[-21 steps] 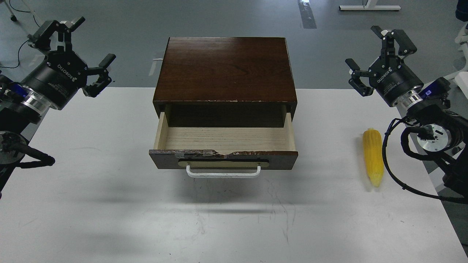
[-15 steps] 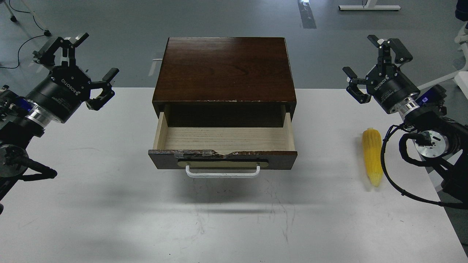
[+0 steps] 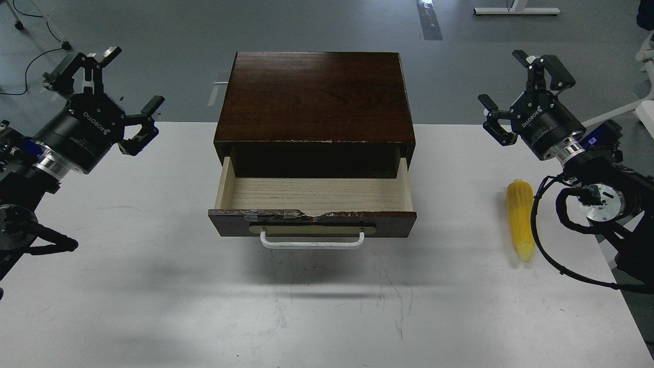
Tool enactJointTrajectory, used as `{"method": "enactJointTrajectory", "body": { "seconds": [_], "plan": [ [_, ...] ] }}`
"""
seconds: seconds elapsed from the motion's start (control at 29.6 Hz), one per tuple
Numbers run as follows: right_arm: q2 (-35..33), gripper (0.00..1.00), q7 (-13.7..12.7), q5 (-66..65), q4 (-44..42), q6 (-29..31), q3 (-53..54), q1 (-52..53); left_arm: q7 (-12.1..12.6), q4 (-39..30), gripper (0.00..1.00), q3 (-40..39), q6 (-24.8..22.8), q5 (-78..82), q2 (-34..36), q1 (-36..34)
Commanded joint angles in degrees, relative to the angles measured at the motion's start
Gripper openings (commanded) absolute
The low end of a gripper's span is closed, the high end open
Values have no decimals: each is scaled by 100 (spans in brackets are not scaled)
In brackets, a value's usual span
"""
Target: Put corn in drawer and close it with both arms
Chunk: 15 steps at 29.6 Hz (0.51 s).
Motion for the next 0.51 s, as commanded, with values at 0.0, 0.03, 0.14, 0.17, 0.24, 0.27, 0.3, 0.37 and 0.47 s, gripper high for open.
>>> {"method": "enactJointTrajectory", "body": {
  "seconds": [0.0, 0.03, 0.14, 0.17, 0.24, 0.27, 0.3, 0.37, 0.47],
  "plan": [
    [-84, 100, 3, -9, -22, 9, -21, 74, 10, 278, 98, -49, -355, 58, 24, -178],
    [-154, 100, 3, -9, -22, 18, -30, 117, 2, 452, 98, -14, -355, 58, 15, -361],
    [-303, 100, 38, -18, -31, 18, -30, 144, -33, 778, 98, -22, -355, 49, -3, -521],
    [-321, 100, 55, -18, -31, 18, -21, 144, -42, 832, 98, -31, -355, 49, -11, -521],
    [-470, 100, 134, -9, -40, 35, -12, 144, -51, 937, 98, -49, -355, 49, -29, -539],
    [-471, 100, 135, -9, -40, 36, -12, 144, -51, 938, 98, -49, -355, 49, -29, -539],
    [-541, 100, 143, -9, -49, 70, -3, 135, -51, 938, 98, -49, -355, 14, -38, -539],
    [-611, 100, 135, -9, -75, 254, -12, 135, -60, 885, 98, -58, -355, -30, -55, -539],
    [-743, 100, 135, -18, -32, 269, -30, 127, -147, 710, 98, -67, -355, -152, -55, -522]
  ]
}}
